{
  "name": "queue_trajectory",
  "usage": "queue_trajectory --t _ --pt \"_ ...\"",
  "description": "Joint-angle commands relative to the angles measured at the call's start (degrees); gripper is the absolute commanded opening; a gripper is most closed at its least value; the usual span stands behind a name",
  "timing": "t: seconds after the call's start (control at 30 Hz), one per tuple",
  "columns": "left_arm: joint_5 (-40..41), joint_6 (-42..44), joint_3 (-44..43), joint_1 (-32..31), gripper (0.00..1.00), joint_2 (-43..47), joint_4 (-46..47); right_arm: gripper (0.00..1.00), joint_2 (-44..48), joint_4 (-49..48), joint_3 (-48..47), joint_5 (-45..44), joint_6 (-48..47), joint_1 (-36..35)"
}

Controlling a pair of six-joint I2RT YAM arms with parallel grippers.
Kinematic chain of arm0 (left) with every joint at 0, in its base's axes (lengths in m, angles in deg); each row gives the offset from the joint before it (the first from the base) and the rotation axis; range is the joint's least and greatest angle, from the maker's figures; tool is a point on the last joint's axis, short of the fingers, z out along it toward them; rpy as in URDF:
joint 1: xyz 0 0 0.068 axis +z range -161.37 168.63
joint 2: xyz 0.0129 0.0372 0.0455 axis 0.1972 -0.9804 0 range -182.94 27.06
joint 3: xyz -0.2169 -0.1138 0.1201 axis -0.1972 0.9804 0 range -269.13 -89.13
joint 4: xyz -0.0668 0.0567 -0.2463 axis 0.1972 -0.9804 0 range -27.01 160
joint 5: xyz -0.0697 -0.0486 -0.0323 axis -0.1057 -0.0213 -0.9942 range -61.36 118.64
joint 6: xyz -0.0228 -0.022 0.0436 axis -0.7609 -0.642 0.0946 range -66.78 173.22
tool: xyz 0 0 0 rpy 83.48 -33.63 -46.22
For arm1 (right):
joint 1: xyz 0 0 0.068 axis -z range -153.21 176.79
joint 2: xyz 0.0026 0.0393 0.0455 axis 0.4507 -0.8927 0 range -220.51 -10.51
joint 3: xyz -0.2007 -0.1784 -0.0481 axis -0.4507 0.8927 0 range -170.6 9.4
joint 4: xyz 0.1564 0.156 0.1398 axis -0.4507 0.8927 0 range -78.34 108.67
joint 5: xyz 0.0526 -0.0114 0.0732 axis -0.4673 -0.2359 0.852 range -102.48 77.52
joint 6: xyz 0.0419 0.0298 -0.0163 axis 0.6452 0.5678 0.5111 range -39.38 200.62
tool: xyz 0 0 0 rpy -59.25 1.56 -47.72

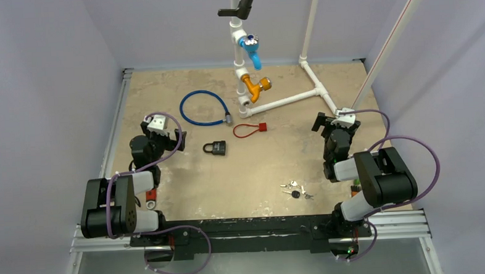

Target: Unlock with the key

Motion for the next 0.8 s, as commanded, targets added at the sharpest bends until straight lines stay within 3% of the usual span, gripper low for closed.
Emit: queue_trajectory --t 0.0,0.17,0.27,0.3,0.37,0.43,0.5,0.57,0.67,0.77 --pt "-0.4 0.9 -0.8 -0.2 1.00 0.3 3.2 0.99 0.7 -3.0 -0.6 0.5 0.1 -0.1" --pt "-0.4 0.9 -1.2 -0.1 1.00 0.3 2.5 0.99 2.5 0.8 -0.9 -2.5 1.1 -0.1" --pt "-1.3 0.6 -1.1 0.0 1.00 0.8 2.9 0.99 5.9 -2.5 1.1 -3.1 -1.7 -1.3" --pt "-1.8 0.7 -1.9 0.5 1.00 1.9 0.0 0.99 8.8 2.5 -0.4 -6.4 -0.9 -2.0" --pt "-2.2 0.3 -3.1 0.6 1.00 3.4 -2.8 0.99 14.5 22.4 -7.6 -8.5 7.4 -2.0" --pt "-4.9 1.0 -7.5 1.0 1.00 6.6 -14.3 0.99 16.7 40.8 -16.4 -7.2 13.8 -1.8" --pt "-6.9 0.2 -18.0 1.0 1.00 8.8 -35.3 0.99 16.1 54.5 -24.4 -3.4 19.8 -1.8" --pt "-8.9 0.5 -26.8 1.0 1.00 8.3 -49.8 0.99 14.7 62.5 -30.2 2.6 24.4 -1.4" --pt "-12.2 1.5 -35.7 1.0 1.00 6.5 -65.4 0.99 14.4 63.7 -31.4 16.8 25.5 -1.4" --pt "-15.0 3.0 -37.7 0.9 1.00 6.9 -69.9 0.99 17.8 58.0 -26.7 24.2 24.0 -2.7"
